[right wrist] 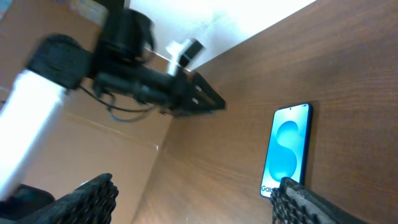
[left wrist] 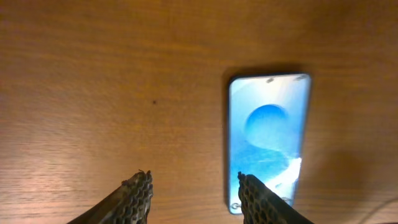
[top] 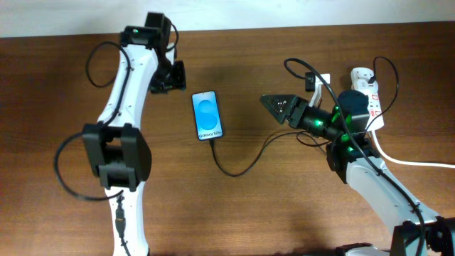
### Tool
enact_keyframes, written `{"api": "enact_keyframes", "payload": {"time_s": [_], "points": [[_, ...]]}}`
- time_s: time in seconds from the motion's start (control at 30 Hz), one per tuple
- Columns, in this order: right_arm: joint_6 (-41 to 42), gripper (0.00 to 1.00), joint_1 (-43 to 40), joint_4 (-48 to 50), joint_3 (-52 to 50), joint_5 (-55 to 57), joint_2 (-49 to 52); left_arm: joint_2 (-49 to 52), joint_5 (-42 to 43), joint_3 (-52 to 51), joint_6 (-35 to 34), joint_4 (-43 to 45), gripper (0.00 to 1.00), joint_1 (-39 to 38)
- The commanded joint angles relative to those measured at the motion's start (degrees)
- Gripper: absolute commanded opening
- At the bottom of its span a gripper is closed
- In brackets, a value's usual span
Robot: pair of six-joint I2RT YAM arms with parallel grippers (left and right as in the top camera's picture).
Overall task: Plug charger to phone and switch on socket
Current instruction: 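Set the phone flat on the table and open the left gripper, then raise the left gripper and move the right gripper toward the power strip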
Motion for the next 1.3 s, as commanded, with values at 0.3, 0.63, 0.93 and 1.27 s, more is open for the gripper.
{"api": "enact_keyframes", "payload": {"time_s": [0.3, 0.63, 0.93, 1.27], "points": [[-22.62, 0.98, -0.15, -37.68, 16.2, 9.64, -0.76, -17.53, 2.71, 4.46, 0.74, -1.75, 0.96, 0.24], [-30.8, 0.98, -0.24, -68.83, 34.1, 34.58, -6.58, -18.91, 4.37, 4.46, 0.72, -3.13, 0.99, 0.24], [-30.82, 0.98, -12.07, -80.19, 46.03, 41.75, -12.39, -18.91, 4.37, 4.46, 0.74, -3.21, 0.99, 0.24], [-30.47, 0.98, -36.11, -83.12, 48.59, 39.95, -12.2, -18.91, 4.37, 4.46, 0.74, -3.21, 0.99, 0.24]]}}
